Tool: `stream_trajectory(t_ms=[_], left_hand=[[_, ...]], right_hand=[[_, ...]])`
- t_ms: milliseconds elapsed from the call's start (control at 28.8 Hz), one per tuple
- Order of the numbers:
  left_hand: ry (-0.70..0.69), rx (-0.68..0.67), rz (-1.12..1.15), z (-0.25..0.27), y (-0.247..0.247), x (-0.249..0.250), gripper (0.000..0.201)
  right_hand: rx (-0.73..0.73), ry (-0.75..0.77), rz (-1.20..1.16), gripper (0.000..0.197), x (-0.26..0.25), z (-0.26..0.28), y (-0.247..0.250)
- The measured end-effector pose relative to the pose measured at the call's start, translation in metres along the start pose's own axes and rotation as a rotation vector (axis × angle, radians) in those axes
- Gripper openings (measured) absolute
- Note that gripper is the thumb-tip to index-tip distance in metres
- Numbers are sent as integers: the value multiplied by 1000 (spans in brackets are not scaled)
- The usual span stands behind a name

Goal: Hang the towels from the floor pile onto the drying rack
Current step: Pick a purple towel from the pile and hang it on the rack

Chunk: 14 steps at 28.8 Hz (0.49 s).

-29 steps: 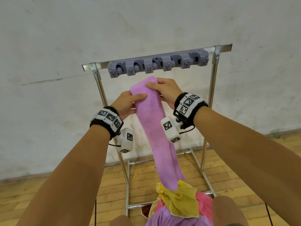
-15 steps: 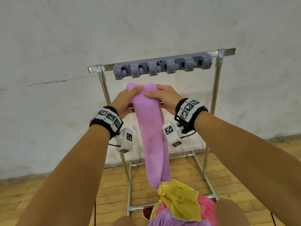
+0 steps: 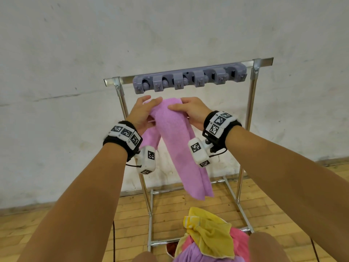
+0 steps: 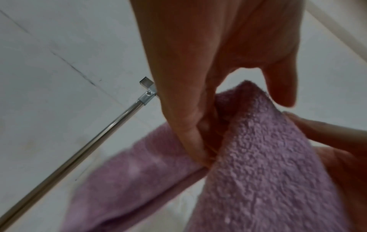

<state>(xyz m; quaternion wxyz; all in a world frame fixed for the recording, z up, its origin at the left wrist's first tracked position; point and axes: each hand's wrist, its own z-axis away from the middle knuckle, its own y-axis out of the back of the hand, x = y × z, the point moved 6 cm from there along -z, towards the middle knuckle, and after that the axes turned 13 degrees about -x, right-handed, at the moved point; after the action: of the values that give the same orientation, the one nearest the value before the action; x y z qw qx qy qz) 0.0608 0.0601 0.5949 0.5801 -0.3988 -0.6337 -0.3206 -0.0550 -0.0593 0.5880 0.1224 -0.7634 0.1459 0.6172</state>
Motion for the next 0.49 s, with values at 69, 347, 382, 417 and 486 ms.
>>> stream_trajectory(t_ms=[69, 347, 382, 417, 486], left_hand=[[72, -115, -58, 5, -8, -5, 71], [-145, -22, -33, 1, 5, 17, 27], [-159, -8, -29, 1, 6, 18, 23], [-160, 6, -17, 2, 7, 19, 22], [-125, 34, 39, 5, 9, 17, 29]], right_hand=[[31, 26, -38, 22, -7, -1, 1], [-3, -87, 129, 34, -4, -9, -8], [6, -74, 145, 35, -8, -9, -8], [20, -53, 139, 37, -12, -9, -7], [43, -5, 88, 42, -21, -11, -6]])
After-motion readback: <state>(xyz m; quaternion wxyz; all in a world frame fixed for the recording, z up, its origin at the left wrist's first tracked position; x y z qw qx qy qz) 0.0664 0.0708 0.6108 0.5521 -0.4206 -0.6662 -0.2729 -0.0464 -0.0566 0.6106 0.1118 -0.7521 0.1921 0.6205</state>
